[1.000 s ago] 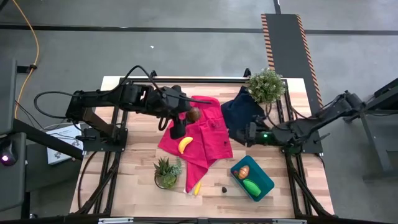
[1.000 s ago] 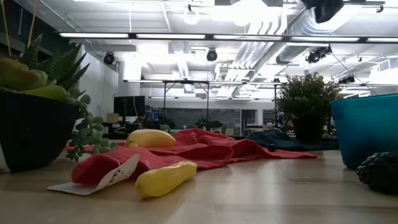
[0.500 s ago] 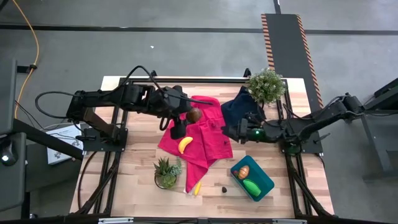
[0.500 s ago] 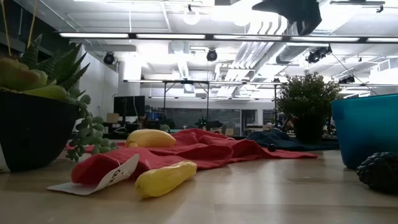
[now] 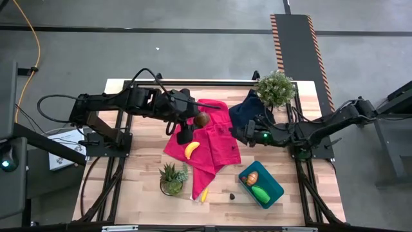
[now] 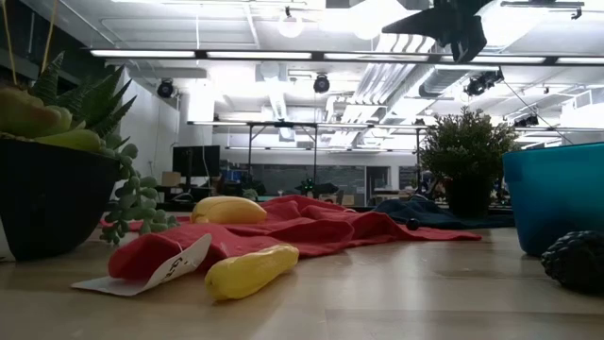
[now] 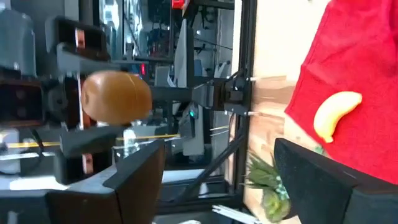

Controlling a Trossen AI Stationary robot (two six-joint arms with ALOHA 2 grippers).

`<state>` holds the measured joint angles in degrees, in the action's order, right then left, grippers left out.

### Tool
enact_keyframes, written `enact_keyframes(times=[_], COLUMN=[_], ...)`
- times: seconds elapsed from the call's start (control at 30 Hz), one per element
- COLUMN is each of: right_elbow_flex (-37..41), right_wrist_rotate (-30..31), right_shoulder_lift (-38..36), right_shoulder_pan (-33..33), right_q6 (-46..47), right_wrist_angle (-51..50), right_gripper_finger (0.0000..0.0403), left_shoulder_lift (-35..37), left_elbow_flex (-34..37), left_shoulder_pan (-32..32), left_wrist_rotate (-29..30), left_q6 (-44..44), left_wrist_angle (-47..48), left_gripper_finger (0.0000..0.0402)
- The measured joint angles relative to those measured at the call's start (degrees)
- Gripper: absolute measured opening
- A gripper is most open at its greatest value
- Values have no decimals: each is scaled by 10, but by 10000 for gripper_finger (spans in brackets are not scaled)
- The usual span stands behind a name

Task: Pick and placing Produce into tupperware
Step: Put the kiwi into the blue bin

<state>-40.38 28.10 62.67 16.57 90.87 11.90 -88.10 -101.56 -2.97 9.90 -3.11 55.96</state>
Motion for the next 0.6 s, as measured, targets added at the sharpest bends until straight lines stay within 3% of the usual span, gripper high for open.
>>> enact_keyframes(times=[0.23,0.6], right_elbow_flex=[0,0], right_wrist_rotate=[-16,-112], right_shoulder_lift=[0,0], right_shoulder_pan=[-13,-51], right_q6=[18,10], right_wrist_angle=[15,114], right_gripper_finger=[292,292], left_shoulder_lift=[-11,-27], left_elbow_flex=[0,0], left_shoulder_pan=[0,0], left_wrist_rotate=[-15,-19], left_q6=[1,10], left_wrist_angle=[-8,-36], left_gripper_finger=[243,243])
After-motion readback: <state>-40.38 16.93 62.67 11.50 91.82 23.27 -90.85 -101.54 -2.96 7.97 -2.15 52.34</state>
